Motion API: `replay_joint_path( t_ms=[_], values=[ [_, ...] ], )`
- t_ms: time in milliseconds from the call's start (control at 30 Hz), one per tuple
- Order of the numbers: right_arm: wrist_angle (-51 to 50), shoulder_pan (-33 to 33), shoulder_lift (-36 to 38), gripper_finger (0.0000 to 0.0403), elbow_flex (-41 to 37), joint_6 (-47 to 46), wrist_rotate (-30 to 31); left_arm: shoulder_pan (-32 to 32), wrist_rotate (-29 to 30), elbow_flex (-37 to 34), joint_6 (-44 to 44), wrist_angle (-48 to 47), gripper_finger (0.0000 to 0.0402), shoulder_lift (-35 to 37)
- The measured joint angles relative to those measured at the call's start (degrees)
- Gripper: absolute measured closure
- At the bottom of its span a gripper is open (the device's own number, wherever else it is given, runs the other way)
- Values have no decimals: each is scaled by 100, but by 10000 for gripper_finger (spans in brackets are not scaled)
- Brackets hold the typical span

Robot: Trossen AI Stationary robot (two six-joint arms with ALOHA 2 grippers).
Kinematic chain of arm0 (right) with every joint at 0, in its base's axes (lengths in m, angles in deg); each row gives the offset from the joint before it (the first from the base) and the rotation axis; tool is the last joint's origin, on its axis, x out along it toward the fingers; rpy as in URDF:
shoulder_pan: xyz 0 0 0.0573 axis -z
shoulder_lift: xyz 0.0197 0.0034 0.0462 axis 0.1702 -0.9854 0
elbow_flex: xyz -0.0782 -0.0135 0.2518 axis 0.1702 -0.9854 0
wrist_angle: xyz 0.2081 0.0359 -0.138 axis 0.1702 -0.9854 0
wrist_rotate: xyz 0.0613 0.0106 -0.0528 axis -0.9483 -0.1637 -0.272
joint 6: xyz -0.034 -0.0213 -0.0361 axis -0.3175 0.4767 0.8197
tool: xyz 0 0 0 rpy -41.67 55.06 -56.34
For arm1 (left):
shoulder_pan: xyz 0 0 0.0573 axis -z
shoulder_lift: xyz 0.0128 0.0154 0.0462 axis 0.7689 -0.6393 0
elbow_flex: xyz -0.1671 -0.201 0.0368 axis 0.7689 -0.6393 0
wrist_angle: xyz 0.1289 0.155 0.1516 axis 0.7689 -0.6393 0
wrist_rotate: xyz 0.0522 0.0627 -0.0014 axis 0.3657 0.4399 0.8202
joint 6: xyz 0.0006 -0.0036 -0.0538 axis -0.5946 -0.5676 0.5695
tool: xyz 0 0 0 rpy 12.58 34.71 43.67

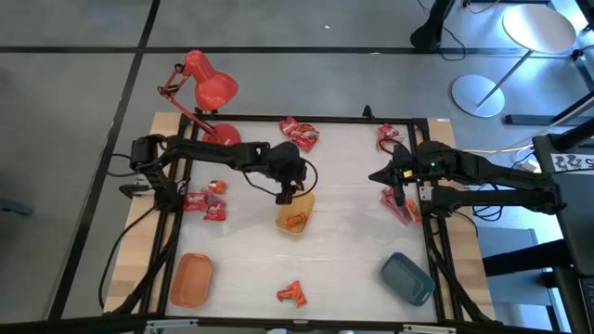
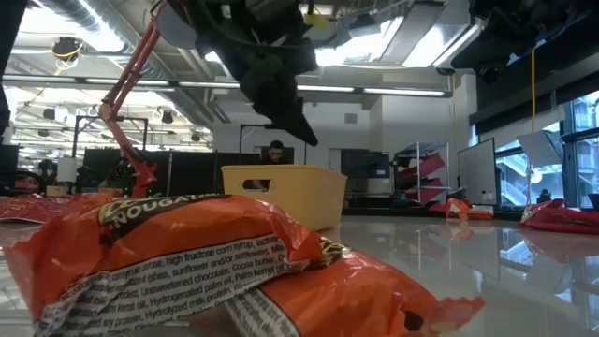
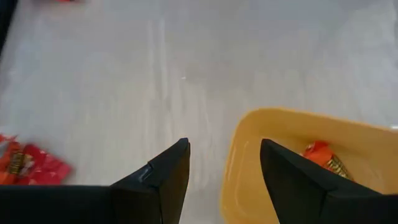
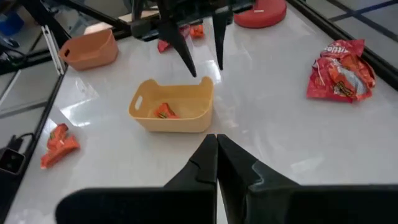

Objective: Sort candy
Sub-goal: Adjust the yellow bin

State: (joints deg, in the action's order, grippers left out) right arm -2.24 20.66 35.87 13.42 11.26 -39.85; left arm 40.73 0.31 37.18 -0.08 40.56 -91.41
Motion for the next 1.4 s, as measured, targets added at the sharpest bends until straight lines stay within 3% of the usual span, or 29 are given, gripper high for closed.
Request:
replay_joint_path(
  t_ms=[233, 600, 900, 1167, 1400],
  values=[
    [-1, 0, 0, 397, 0, 21, 11, 14, -356, -2, -243, 107, 215, -401],
    [-58, 1, 0, 397, 0, 22, 21, 10, -143, -4, -368, 342, 220, -790],
    [-49, 1, 0, 397, 0, 24, 24, 143, 80, -4, -370, 274, 295, -890],
    [-45, 0, 1, 397, 0, 22, 26, 133, 159, -7, 23, 333, 391, -950],
    [-56, 1, 0, 397, 0, 12, 26, 134, 181, -7, 610, 291, 399, -947]
  ],
)
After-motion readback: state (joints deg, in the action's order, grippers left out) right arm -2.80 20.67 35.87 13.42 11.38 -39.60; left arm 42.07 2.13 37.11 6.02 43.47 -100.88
